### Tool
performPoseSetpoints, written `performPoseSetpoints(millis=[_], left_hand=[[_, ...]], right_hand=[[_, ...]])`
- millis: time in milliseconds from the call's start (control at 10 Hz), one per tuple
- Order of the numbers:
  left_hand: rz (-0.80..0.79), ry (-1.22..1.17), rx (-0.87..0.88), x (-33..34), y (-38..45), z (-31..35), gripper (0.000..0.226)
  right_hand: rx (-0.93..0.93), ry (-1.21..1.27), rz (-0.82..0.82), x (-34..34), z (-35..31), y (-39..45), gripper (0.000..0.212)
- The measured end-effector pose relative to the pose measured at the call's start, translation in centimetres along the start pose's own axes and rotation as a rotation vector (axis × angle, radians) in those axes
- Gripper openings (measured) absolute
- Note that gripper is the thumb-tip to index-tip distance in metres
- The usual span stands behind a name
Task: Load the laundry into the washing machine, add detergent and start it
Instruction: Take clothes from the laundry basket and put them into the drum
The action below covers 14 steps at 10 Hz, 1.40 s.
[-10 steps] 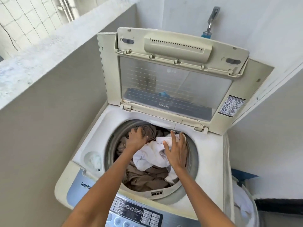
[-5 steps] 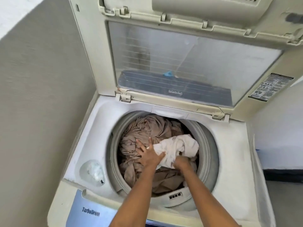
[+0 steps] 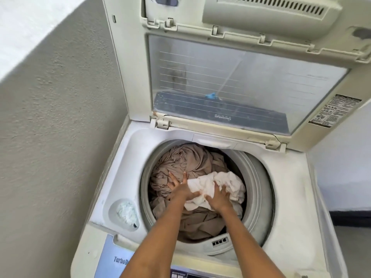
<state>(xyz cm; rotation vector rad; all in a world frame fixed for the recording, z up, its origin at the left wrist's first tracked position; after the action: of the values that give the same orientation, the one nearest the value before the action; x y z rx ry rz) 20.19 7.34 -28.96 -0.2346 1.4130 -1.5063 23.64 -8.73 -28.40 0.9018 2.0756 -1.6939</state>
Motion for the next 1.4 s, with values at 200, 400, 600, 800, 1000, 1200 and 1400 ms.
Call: performPoseSetpoints(millis=[200, 400, 600, 800, 1000, 1200, 1400], left_hand=[[0.595, 0.165, 0.061, -5.1, -7.2, 1.1, 0.059], [0.499, -0.8, -0.461, -1.3, -10.6, -4.9, 0.07], [0.222, -1.183, -0.391, 13.4, 9.9, -9.2, 0.112], [0.067, -1.365, -0.291, 3.8, -2.5, -3.2, 0.021], [0.82, -0.504, -0.147, -7.3, -8.4, 2.0, 0.071], [0.531, 0.1, 0.155, -8.9, -0.9, 3.8, 0.058], [0.26, 0.315, 0.134, -4.0, 3.3, 4.7, 0.062]], right_hand=[[0.046, -0.062, -0.007, -2.6, 0.2, -1.0, 0.079], [-0.167, -0.254, 0.468, -5.2, -5.7, -6.4, 0.069], [-0.195, -0.325, -0.016, 2.2, -4.6, -4.4, 0.066], [-0.19, -0.451, -0.002, 0.6, -5.7, -3.5, 0.054], [-0.504, -0.409, 0.774, -10.6, -12.9, -5.7, 0.03], [-0.568, -0.418, 0.279, -7.0, -13.5, 1.3, 0.055], [-0.202, -0.379, 0.073, -1.3, -7.3, 7.6, 0.069]])
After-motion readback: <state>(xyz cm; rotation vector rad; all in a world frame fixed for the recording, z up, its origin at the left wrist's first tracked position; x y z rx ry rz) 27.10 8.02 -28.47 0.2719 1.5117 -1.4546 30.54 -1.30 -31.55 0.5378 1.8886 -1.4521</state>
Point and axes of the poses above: each hand's wrist, its own y-axis towards the middle knuckle, its own x-axis out of the palm, z = x × y, the point moved 9 cm from there along y, towards the middle knuckle
